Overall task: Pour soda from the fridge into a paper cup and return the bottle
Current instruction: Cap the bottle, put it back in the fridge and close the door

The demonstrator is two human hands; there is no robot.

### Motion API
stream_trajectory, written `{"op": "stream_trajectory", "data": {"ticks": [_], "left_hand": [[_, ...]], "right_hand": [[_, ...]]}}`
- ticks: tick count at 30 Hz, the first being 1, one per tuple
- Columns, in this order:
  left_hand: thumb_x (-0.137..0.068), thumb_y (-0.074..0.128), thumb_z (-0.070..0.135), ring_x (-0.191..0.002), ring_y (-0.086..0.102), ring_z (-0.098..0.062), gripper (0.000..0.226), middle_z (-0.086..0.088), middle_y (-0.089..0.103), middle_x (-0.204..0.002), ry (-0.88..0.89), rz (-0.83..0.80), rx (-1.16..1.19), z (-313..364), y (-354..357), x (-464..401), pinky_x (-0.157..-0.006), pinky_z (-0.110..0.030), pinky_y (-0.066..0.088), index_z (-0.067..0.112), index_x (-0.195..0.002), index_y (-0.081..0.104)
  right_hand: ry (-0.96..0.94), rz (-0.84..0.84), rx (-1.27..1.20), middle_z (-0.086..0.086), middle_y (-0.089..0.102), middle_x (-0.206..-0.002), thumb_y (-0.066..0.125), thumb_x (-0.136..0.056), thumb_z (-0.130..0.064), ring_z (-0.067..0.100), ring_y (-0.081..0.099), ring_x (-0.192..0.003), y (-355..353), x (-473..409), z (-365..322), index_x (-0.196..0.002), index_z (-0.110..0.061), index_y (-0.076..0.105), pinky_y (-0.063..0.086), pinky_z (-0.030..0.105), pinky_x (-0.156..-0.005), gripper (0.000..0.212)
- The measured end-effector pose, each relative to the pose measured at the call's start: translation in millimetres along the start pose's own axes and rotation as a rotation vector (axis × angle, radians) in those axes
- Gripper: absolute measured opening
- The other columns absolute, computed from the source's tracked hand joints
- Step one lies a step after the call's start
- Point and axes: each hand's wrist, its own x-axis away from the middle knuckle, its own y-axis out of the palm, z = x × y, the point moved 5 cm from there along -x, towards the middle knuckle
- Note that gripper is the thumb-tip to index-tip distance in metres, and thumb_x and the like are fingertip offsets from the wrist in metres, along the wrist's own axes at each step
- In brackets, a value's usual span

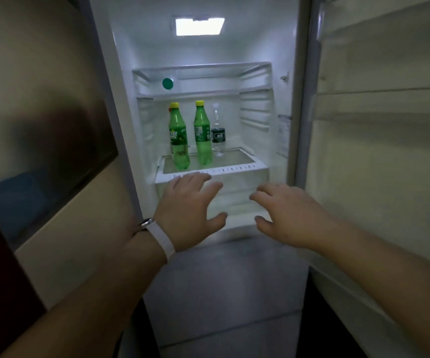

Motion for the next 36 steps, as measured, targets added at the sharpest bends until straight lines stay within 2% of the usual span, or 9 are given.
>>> {"op": "stream_trajectory", "data": {"ticks": [6, 12, 19, 26, 32, 36], "left_hand": [[-0.069, 0.056, 0.056, -0.111, 0.06, -0.032, 0.062, -0.01, 0.064, -0.121, 0.071, -0.018, 0.125, 64.6, 0.4, 35.9, -0.092, -0.047, 0.047, 0.019, -0.117, 0.065], [-0.07, 0.056, 0.056, -0.112, 0.059, -0.031, 0.058, -0.008, 0.064, -0.118, 0.185, 0.002, 0.188, 125.0, -8.5, 44.1, -0.093, -0.046, 0.045, 0.02, -0.115, 0.064], [-0.07, 0.058, 0.054, -0.112, 0.059, -0.03, 0.059, -0.008, 0.063, -0.118, 0.306, 0.026, 0.274, 204.2, -22.6, 31.0, -0.093, -0.044, 0.046, 0.019, -0.117, 0.064], [-0.076, 0.06, 0.051, -0.114, 0.059, -0.032, 0.056, -0.011, 0.062, -0.124, 0.413, 0.111, 0.354, 309.7, -49.2, 8.3, -0.093, -0.044, 0.045, 0.015, -0.12, 0.065], [-0.077, 0.066, 0.043, -0.111, 0.059, -0.032, 0.05, -0.012, 0.063, -0.122, 0.519, 0.253, 0.402, 406.4, -82.0, -5.0, -0.088, -0.041, 0.043, 0.012, -0.116, 0.067], [-0.078, 0.07, 0.04, -0.11, 0.059, -0.034, 0.048, -0.014, 0.063, -0.121, 0.613, 0.265, 0.39, 470.5, -94.2, -8.3, -0.088, -0.043, 0.045, 0.011, -0.115, 0.067]], "right_hand": [[0.108, -0.101, 0.081, 0.0, 0.053, -0.122, 0.043, -0.077, -0.046, 0.025, 0.053, -0.106, -15.2, 80.3, 0.5, -0.118, -0.024, 0.054, 0.045, 0.038, -0.081, 0.047], [0.201, -0.078, 0.099, -0.001, 0.049, -0.13, 0.051, -0.085, -0.041, 0.024, 0.049, -0.113, -52.9, 146.6, 21.0, -0.126, -0.024, 0.051, 0.044, 0.038, -0.087, 0.045], [0.305, -0.067, 0.147, 0.001, 0.052, -0.128, 0.051, -0.085, -0.045, 0.026, 0.052, -0.112, -84.9, 223.5, 53.6, -0.127, -0.023, 0.051, 0.045, 0.038, -0.087, 0.047], [0.339, -0.066, 0.169, 0.006, 0.056, -0.127, 0.054, -0.08, -0.046, 0.028, 0.055, -0.109, -117.1, 314.2, 91.4, -0.123, -0.019, 0.055, 0.048, 0.041, -0.085, 0.05], [0.352, -0.101, 0.167, 0.003, 0.055, -0.127, 0.049, -0.079, -0.047, 0.025, 0.055, -0.11, -139.4, 401.2, 126.2, -0.122, -0.022, 0.054, 0.047, 0.039, -0.085, 0.05], [0.393, -0.119, 0.159, 0.003, 0.054, -0.124, 0.05, -0.08, -0.048, 0.026, 0.054, -0.109, -149.2, 448.2, 158.0, -0.122, -0.022, 0.053, 0.047, 0.04, -0.085, 0.05]]}}
